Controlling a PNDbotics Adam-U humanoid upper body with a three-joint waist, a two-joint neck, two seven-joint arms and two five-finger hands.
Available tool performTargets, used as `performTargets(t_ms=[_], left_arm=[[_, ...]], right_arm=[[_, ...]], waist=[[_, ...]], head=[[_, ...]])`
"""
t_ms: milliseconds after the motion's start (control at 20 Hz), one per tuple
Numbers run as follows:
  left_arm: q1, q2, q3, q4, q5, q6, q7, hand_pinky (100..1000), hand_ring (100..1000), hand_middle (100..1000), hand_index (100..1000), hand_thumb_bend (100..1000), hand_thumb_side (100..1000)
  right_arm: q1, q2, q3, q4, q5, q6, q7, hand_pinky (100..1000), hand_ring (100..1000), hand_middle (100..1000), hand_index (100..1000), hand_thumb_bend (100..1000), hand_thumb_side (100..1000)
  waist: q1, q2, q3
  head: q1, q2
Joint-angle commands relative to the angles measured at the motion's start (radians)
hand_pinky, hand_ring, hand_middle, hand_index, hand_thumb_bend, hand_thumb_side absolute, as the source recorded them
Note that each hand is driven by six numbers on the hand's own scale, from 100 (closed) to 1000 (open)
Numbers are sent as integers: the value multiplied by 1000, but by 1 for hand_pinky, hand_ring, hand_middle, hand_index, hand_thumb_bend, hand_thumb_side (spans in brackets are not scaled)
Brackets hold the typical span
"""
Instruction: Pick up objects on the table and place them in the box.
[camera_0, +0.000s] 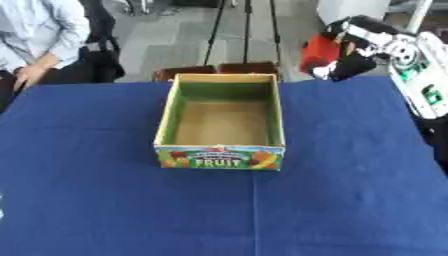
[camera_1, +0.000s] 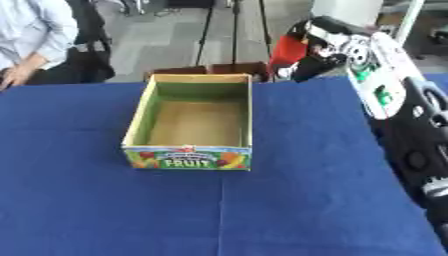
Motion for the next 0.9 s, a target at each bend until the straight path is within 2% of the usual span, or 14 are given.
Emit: performTargets(t_ms=[50, 450, 900], left_arm=[[-8, 14, -1, -14, 1, -1, 1, 717, 856, 821, 937, 100, 933], [-13, 9, -3, -14, 3, -5, -2, 717, 855, 821, 937, 100, 932], [-22, 1, -6, -14, 12, -3, -5, 717, 855, 821, 937, 100, 933]], right_arm=[[-49, 18, 12, -60, -21, 14, 6, 253, 476, 467, 450, 100, 343], [-90, 151, 34, -39, 16, 44, 2, 257, 477, 459, 473, 100, 350], [-69, 276, 13, 140, 123, 58, -57, 258, 477, 457, 482, 100, 333]], waist=[[-17, -27, 3], [-19, -29, 20], [-12, -18, 43]], head=[[-1, -3], [-10, -12], [-28, -21]])
